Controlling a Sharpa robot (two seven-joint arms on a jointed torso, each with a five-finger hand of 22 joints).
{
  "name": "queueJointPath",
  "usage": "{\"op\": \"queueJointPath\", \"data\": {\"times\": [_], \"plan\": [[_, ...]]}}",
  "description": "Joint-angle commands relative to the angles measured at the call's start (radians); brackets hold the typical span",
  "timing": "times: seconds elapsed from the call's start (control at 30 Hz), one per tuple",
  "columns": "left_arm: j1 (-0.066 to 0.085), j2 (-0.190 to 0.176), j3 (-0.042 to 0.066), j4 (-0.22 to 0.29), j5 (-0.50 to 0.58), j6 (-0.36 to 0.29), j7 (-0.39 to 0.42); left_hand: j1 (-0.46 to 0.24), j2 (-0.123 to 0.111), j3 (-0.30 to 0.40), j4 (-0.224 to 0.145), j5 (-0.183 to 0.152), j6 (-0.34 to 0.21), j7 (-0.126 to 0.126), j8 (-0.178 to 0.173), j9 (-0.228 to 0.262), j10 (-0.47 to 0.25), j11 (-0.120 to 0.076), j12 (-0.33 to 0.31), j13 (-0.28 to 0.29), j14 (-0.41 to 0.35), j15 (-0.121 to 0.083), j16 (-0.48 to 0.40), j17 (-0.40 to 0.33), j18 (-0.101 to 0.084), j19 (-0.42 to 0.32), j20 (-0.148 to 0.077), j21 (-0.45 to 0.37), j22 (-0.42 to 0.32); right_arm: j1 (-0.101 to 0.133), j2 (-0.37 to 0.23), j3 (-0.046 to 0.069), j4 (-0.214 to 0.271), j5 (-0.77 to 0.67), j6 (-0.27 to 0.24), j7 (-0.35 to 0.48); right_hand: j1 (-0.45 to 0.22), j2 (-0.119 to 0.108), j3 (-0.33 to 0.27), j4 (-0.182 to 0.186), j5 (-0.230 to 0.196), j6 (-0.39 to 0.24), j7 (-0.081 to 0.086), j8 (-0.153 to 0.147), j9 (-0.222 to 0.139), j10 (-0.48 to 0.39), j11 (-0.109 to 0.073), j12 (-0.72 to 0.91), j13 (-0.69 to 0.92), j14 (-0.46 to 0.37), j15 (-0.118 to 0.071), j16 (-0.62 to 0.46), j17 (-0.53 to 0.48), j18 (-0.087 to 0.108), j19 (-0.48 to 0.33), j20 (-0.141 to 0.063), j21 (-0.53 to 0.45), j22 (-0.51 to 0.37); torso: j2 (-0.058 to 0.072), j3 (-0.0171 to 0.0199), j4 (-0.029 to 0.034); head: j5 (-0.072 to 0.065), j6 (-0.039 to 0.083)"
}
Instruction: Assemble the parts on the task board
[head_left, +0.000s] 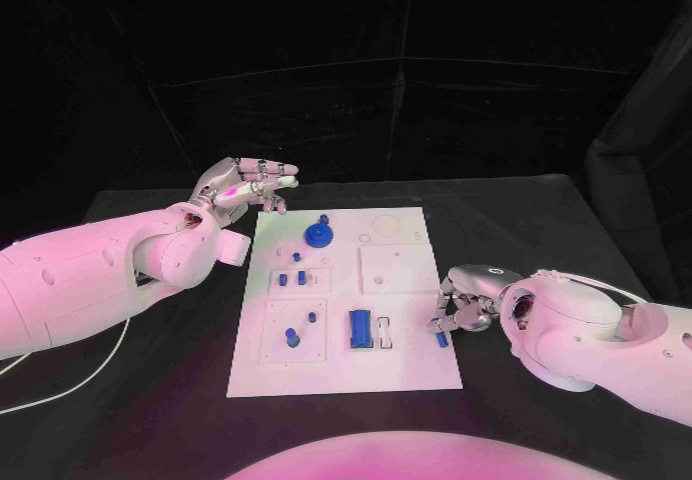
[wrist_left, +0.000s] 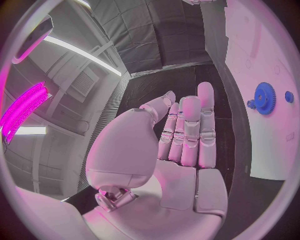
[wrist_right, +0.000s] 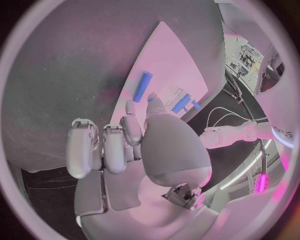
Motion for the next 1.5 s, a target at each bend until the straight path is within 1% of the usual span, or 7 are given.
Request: {"op": "queueJointPath", "data": {"times": [0.03,0.8,0.93,1.07,1.2,1.33,1.5], "plan": [[0.001,-0.001,0.001,0.001,0.003,0.011,0.005,-0.002,0.006,-0.006,-0.001,0.000,-0.005,0.005,0.004,-0.001,-0.008,-0.002,0.007,0.001,-0.005,0.001,-0.003,-0.001,0.007,-0.004,0.003,-0.005,-0.001,-0.002,0.005,-0.001,-0.003,-0.024,0.074,-0.018,0.016,0.000,-0.002,-0.009,0.005,0.010,0.000,0.000,0.002,-0.003,-0.001,-0.006,-0.003,0.061,0.003,0.005,0.040,-0.014,0.003,0.004,0.006,0.002,0.000,-0.0003,-0.0012,0.001,-0.001],[0.001,-0.004,-0.001,-0.002,0.003,0.012,0.003,-0.002,0.006,-0.006,-0.001,0.000,-0.005,0.005,0.004,-0.001,-0.008,-0.002,0.007,0.001,-0.005,0.001,-0.003,-0.001,0.007,-0.004,0.003,-0.005,-0.001,-0.009,0.027,-0.001,-0.011,-0.088,0.154,-0.063,0.008,-0.007,-0.027,-0.009,-0.033,0.015,0.000,-0.005,0.006,-0.008,-0.001,-0.023,-0.011,0.060,0.003,0.002,0.037,-0.014,0.001,0.004,0.004,0.001,-0.001,-0.0011,-0.0017,0.003,-0.008],[0.001,-0.004,-0.001,-0.002,0.003,0.013,0.003,-0.002,0.006,-0.006,-0.001,0.000,-0.005,0.005,0.004,-0.001,-0.008,-0.002,0.007,0.001,-0.005,0.001,-0.003,-0.001,0.007,-0.004,0.003,-0.005,-0.001,-0.011,0.031,-0.001,-0.007,-0.086,0.155,-0.063,0.052,0.012,-0.011,-0.033,-0.021,0.025,-0.005,-0.002,0.010,-0.007,-0.006,-0.023,-0.010,0.061,0.000,0.004,0.043,-0.015,0.003,0.002,0.006,0.007,0.000,-0.0007,-0.0008,0.002,-0.009],[0.001,-0.004,-0.001,-0.001,0.003,0.013,0.003,-0.002,0.006,-0.006,-0.001,0.000,-0.005,0.005,0.004,-0.001,-0.008,-0.002,0.007,0.001,-0.005,0.001,-0.003,-0.001,0.007,-0.004,0.003,-0.005,-0.001,-0.012,0.037,-0.001,-0.006,-0.081,0.124,-0.063,0.140,0.064,0.049,-0.084,-0.087,0.030,-0.010,-0.010,0.009,-0.007,-0.012,-0.025,-0.007,0.062,-0.007,0.007,0.050,-0.016,0.006,-0.006,0.010,0.014,-0.001,-0.0008,0.0008,0.002,-0.009],[0.001,-0.005,-0.002,-0.001,0.003,0.013,0.003,-0.002,0.006,-0.006,-0.001,0.000,-0.005,0.005,0.004,-0.001,-0.008,-0.002,0.007,0.001,-0.005,0.001,-0.003,-0.001,0.007,-0.004,0.003,-0.005,-0.001,-0.013,0.042,-0.001,-0.004,-0.065,0.075,-0.060,0.169,0.086,0.088,-0.106,-0.077,0.030,-0.012,-0.020,0.005,-0.007,-0.014,-0.026,-0.006,0.063,-0.009,0.010,0.055,-0.017,0.007,-0.008,0.011,0.018,-0.001,-0.0006,0.0022,0.004,-0.009],[0.001,-0.006,-0.002,0.000,0.003,0.013,0.003,-0.002,0.006,-0.006,-0.001,0.000,-0.006,0.005,0.005,-0.001,-0.008,-0.002,0.007,0.001,-0.005,0.001,-0.003,-0.001,0.007,-0.004,0.003,-0.005,-0.001,-0.013,0.044,-0.001,-0.002,-0.030,0.025,-0.056,0.161,0.087,0.121,-0.111,-0.027,0.027,-0.008,-0.037,-0.001,-0.007,-0.011,-0.031,-0.007,0.063,-0.006,0.010,0.057,-0.017,0.007,-0.007,0.011,0.017,0.000,-0.0005,0.0007,0.007,-0.010],[0.001,-0.007,-0.002,0.001,0.003,0.013,0.003,-0.001,0.007,-0.007,-0.002,0.000,-0.007,0.005,0.005,-0.001,-0.011,-0.002,0.009,0.001,-0.008,0.001,-0.004,-0.004,0.007,-0.005,0.003,-0.007,-0.003,-0.013,0.038,-0.001,0.007,0.050,-0.059,-0.053,0.123,0.063,0.177,-0.102,0.047,0.027,-0.002,-0.064,-0.010,-0.008,-0.007,-0.039,-0.008,0.063,-0.003,0.009,0.058,-0.016,0.006,-0.002,0.010,0.016,-0.001,-0.0013,-0.0007,0.009,-0.010]]}}
